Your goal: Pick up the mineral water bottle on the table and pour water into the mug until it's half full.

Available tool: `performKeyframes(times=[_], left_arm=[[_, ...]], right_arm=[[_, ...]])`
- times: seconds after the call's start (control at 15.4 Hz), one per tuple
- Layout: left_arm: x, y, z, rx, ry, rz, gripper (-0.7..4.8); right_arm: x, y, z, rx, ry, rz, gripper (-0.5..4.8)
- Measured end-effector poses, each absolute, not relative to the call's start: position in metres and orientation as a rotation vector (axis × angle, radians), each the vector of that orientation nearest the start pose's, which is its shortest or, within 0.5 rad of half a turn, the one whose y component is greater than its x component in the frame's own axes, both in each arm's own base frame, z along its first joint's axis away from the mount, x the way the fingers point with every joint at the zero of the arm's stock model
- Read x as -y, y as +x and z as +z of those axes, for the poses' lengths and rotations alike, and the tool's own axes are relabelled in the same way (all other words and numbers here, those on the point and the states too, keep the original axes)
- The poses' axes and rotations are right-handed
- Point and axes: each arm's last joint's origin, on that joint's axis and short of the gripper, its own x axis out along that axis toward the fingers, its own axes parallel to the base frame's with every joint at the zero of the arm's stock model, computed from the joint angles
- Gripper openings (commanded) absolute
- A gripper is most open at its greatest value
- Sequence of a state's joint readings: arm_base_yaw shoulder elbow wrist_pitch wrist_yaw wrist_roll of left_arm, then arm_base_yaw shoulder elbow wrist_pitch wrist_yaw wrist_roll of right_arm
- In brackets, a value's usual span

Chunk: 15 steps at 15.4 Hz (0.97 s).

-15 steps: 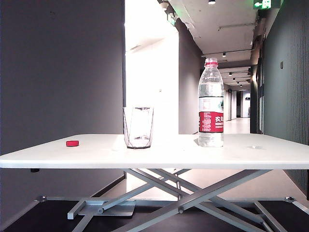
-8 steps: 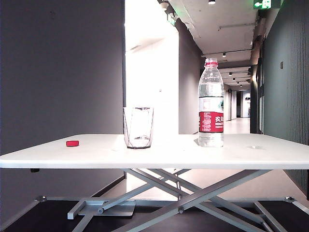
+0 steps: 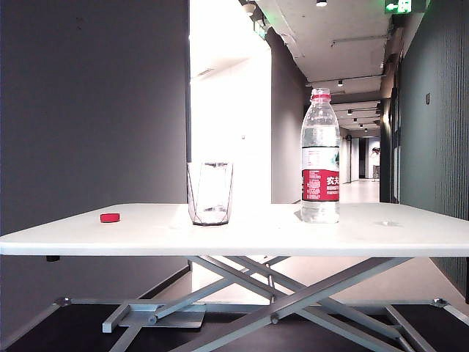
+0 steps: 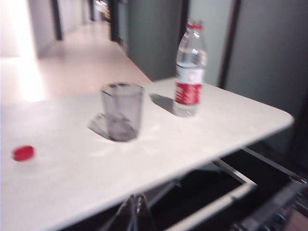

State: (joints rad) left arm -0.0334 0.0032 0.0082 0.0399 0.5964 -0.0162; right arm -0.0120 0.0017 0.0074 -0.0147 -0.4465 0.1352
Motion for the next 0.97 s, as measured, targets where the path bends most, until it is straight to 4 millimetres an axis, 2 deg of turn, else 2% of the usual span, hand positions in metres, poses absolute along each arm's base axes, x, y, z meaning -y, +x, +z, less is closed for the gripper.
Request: performKeyframes(times=[0.06, 0.13, 0.19, 0.26, 0.39, 0.52, 0.71, 0.91, 0.97], left_arm=[[0.020, 0.092, 0.168, 0.018, -0.009, -0.640, -0.05], [0.020, 0.092, 0.166, 0.001, -0.014, -0.639, -0.05], [0.020, 0.092, 0.165, -0.008, -0.016, -0.640, -0.05], [0.020, 0.092, 0.165, -0.013, -0.018, -0.640, -0.05], [0.020, 0.092, 0.165, -0.014, -0.018, -0.640, -0.05], [0.020, 0.092, 0.165, -0.014, -0.018, -0.640, -0.05], [0.020, 0.092, 0.165, -0.014, -0.018, -0.640, -0.05], [0.020, 0.092, 0.164, -0.018, -0.019, -0.640, -0.05], [0.020, 0.092, 0.164, -0.021, -0.020, -0.640, -0.05]], right_arm=[[-0.011, 0.095, 0.166, -0.023, 0.132, 0.434, 0.54], [-0.011, 0.095, 0.168, 0.000, 0.124, 0.435, 1.90], [-0.011, 0.095, 0.170, 0.020, 0.105, 0.436, 3.79], [-0.011, 0.094, 0.171, 0.045, 0.054, 0.436, 4.51], [-0.010, 0.096, 0.171, 0.050, 0.027, 0.387, 4.79], [-0.009, 0.098, 0.172, 0.059, 0.018, 0.360, 4.79], [-0.010, 0.105, 0.183, 0.169, -0.101, 0.364, 4.79], [-0.010, 0.119, 0.177, 0.071, -0.087, 0.375, 4.79], [-0.010, 0.129, 0.180, 0.043, -0.081, 0.380, 4.79]])
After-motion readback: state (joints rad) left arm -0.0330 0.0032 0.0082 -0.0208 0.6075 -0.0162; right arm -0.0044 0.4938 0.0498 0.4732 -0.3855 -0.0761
